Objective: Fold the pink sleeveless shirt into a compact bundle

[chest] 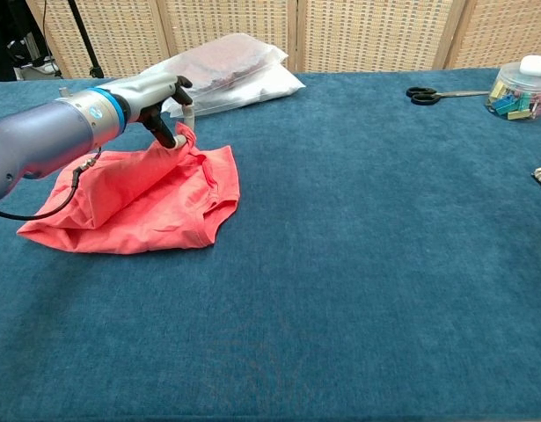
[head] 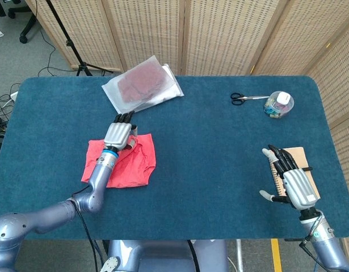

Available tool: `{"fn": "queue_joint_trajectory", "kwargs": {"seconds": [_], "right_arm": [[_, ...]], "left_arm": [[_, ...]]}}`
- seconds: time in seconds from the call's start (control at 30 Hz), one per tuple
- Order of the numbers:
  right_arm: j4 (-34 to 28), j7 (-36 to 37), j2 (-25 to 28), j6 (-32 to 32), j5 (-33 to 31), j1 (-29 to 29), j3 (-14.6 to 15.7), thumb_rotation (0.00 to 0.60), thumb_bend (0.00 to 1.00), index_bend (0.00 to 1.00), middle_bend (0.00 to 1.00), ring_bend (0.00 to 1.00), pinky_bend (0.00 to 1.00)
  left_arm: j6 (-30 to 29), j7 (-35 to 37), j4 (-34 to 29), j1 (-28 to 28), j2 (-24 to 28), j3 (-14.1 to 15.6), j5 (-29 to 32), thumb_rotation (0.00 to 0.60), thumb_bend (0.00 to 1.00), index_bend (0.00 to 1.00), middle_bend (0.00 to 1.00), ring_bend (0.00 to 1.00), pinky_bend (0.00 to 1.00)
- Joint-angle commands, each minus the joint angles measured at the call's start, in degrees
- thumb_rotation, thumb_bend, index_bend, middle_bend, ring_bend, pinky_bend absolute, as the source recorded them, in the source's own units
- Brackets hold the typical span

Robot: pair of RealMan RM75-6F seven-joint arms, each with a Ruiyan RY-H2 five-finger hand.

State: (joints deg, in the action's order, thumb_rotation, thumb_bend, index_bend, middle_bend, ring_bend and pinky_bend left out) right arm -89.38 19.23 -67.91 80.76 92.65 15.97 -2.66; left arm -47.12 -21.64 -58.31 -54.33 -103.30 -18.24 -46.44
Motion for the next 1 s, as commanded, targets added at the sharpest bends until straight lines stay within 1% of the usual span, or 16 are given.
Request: {"fn": "queue_joint_trajectory", "kwargs": {"seconds": [0.03,0.07,0.13,0.2,0.23,0.3,0.4,0.43,0.47,0.6,0.67,0.77,0.83,0.9,1.0], "right_arm": [[0.0,0.2,0.1,-0.1,0.0,0.0,0.0,0.600,0.00,0.00,0.00,0.00,0.00],[0.0,0.2,0.1,-0.1,-0.1,0.0,0.0,0.600,0.00,0.00,0.00,0.00,0.00],[0.1,0.3,0.1,-0.1,-0.1,0.0,0.0,0.600,0.00,0.00,0.00,0.00,0.00],[0.0,0.3,0.1,0.0,-0.1,0.0,-0.1,0.600,0.00,0.00,0.00,0.00,0.00],[0.0,0.3,0.2,0.0,-0.1,-0.1,-0.1,0.600,0.00,0.00,0.00,0.00,0.00],[-0.1,0.3,0.2,0.1,0.0,-0.1,-0.1,0.600,0.00,0.00,0.00,0.00,0.00],[-0.1,0.2,0.2,0.2,0.1,-0.1,0.0,0.600,0.00,0.00,0.00,0.00,0.00],[-0.1,0.1,0.2,0.2,0.1,-0.2,0.0,0.600,0.00,0.00,0.00,0.00,0.00],[-0.2,0.0,0.1,0.3,0.3,-0.2,0.1,0.600,0.00,0.00,0.00,0.00,0.00],[-0.2,-0.3,0.0,0.4,0.5,-0.2,0.2,0.600,0.00,0.00,0.00,0.00,0.00],[-0.3,-0.5,0.0,0.4,0.7,-0.3,0.3,0.600,0.00,0.00,0.00,0.00,0.00],[-0.4,-1.0,-0.2,0.4,0.8,-0.3,0.4,0.600,0.00,0.00,0.00,0.00,0.00],[-0.4,-1.2,-0.3,0.3,0.9,-0.2,0.5,0.600,0.00,0.00,0.00,0.00,0.00],[-0.4,-1.7,-0.5,0.2,1.1,-0.2,0.6,0.600,0.00,0.00,0.00,0.00,0.00],[-0.4,-2.1,-0.6,0.2,1.2,-0.3,0.7,0.600,0.00,0.00,0.00,0.00,0.00]], "left_arm": [[1.2,0.4,1.4,-0.7,-1.3,-0.3,0.6,0.600,0.46,0.35,0.00,0.00,0.00],[1.3,1.0,1.6,-0.8,-1.4,-0.4,0.3,0.600,0.44,0.28,0.00,0.00,0.00],[1.5,2.3,1.6,-0.7,-1.5,-0.5,-0.5,0.600,0.37,0.12,0.00,0.00,0.00],[2.1,4.3,1.4,-0.6,-1.0,-0.6,-2.0,0.600,0.30,0.03,0.00,0.00,0.00],[2.0,4.9,1.3,-0.5,-0.8,-0.5,-2.6,0.600,0.26,0.00,0.00,0.00,0.00],[1.6,6.1,0.9,-0.1,-0.3,-0.5,-3.6,0.600,0.22,0.00,0.00,0.00,0.00],[0.9,8.3,-0.8,0.8,1.1,-0.7,-5.3,0.600,0.20,0.00,0.00,0.00,0.00],[0.3,9.5,-1.8,1.3,2.0,-0.7,-6.5,0.600,0.20,0.00,0.00,0.00,0.00],[-1.0,11.6,-3.9,2.5,4.0,-0.2,-9.1,0.600,0.20,0.00,0.00,0.00,0.00],[-3.7,17.7,-9.8,6.4,10.8,2.6,-16.8,0.600,0.21,0.00,0.00,0.00,0.00],[-5.2,21.2,-12.5,8.7,14.5,4.6,-21.1,0.600,0.22,0.00,0.00,0.00,0.00],[-7.3,26.3,-14.1,11.6,18.7,8.0,-26.9,0.600,0.24,0.01,0.00,0.00,0.00],[-8.3,28.9,-14.2,12.9,20.1,9.4,-29.2,0.600,0.26,0.07,0.00,0.00,0.00],[-9.7,32.5,-13.8,14.6,21.5,11.6,-32.1,0.600,0.27,0.15,0.00,0.00,0.00],[-11.5,36.2,-11.6,16.1,21.6,13.4,-34.8,0.600,0.28,0.24,0.00,0.00,0.00]]}}
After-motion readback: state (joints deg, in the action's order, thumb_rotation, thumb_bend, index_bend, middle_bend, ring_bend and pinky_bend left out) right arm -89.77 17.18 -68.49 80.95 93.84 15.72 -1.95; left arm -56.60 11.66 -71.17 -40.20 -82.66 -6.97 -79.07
